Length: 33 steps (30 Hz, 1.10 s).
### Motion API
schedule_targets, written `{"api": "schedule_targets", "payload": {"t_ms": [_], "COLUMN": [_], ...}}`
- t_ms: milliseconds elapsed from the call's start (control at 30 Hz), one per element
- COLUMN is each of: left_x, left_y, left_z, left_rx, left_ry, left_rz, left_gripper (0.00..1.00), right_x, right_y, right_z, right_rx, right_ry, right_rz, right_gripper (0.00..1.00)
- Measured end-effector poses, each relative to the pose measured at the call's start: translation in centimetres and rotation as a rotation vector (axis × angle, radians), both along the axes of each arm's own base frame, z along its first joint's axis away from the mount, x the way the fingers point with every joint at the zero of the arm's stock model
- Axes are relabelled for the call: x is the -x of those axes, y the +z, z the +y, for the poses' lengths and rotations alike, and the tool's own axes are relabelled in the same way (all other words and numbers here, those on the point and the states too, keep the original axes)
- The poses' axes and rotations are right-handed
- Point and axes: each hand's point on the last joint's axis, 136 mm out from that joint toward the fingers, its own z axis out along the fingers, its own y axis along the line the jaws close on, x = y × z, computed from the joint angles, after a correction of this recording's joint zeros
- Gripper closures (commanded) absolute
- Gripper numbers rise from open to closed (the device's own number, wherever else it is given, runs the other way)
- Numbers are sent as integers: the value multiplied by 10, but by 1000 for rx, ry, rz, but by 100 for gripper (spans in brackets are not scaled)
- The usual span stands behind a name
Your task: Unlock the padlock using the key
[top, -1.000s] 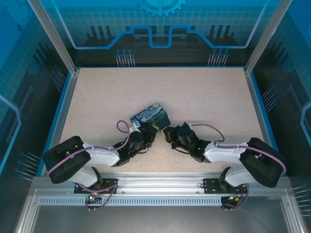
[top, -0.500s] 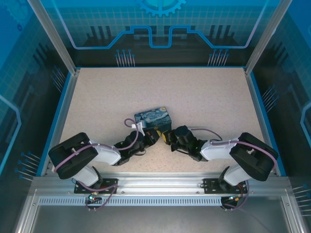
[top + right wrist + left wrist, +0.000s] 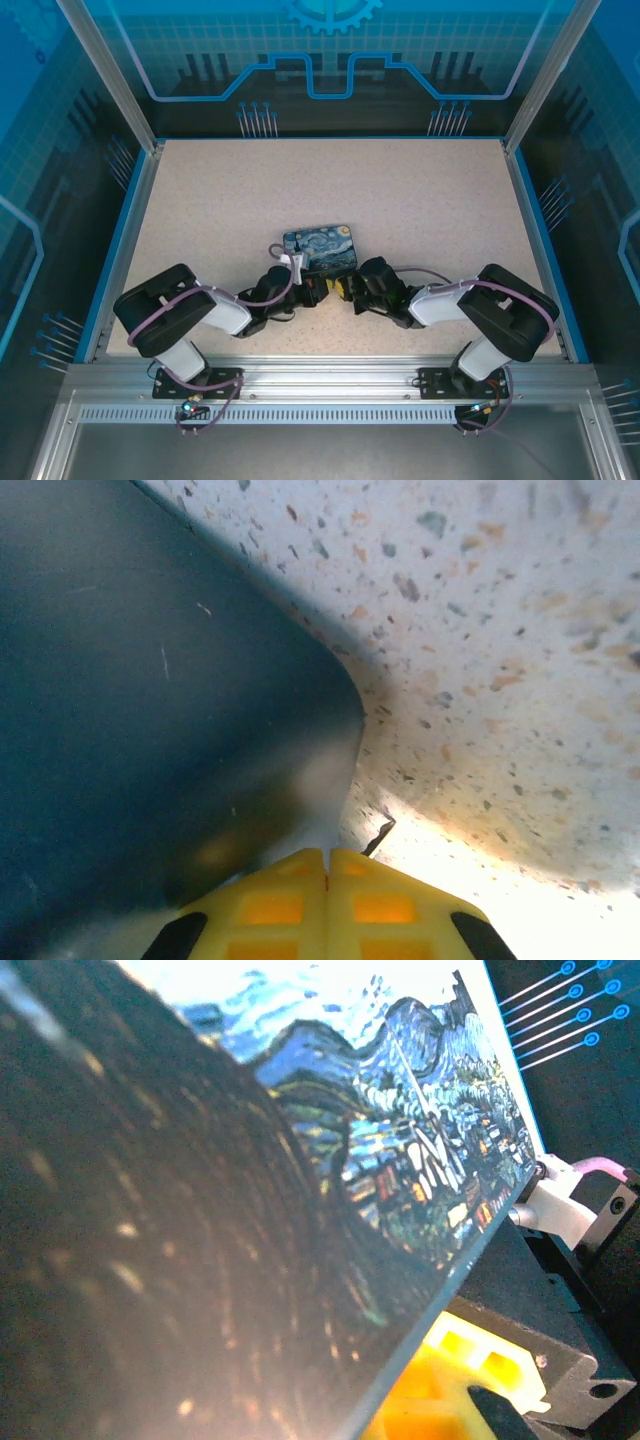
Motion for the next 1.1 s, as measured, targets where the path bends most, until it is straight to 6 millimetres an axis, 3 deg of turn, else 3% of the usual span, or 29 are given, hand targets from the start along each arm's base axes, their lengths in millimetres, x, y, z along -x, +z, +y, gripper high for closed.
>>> {"api": "schedule_targets", "payload": {"t_ms": [233, 467, 667, 900, 1000, 1033, 1100], "left_x": [0, -2, -7, 4, 6, 5, 5], "left_y": [-3, -8, -3, -13, -13, -12, -12], "left_z": [1, 4, 5, 7, 5, 5, 5], "left_rx": [-10, -6, 26, 22, 27, 27, 28], "left_ry": [-30, -35, -33, -75, -87, -87, -90], "left_rz": [-4, 14, 9, 61, 65, 65, 65], "left_gripper": [100, 100, 100, 100, 100, 95, 75], "right_x": [2, 2, 3, -6, -11, -12, -12], "right_y": [-3, 4, 19, 65, 74, 75, 74], "right_z": [1, 3, 1, -20, -31, -33, -38], "right_rx": [22, 42, 42, 106, 205, 231, 280], "right_ry": [15, 57, 93, 170, 243, 264, 310], "right_rz": [21, -21, -90, -294, -361, -380, -408], "right_gripper": [99, 55, 34, 31, 32, 32, 32]}}
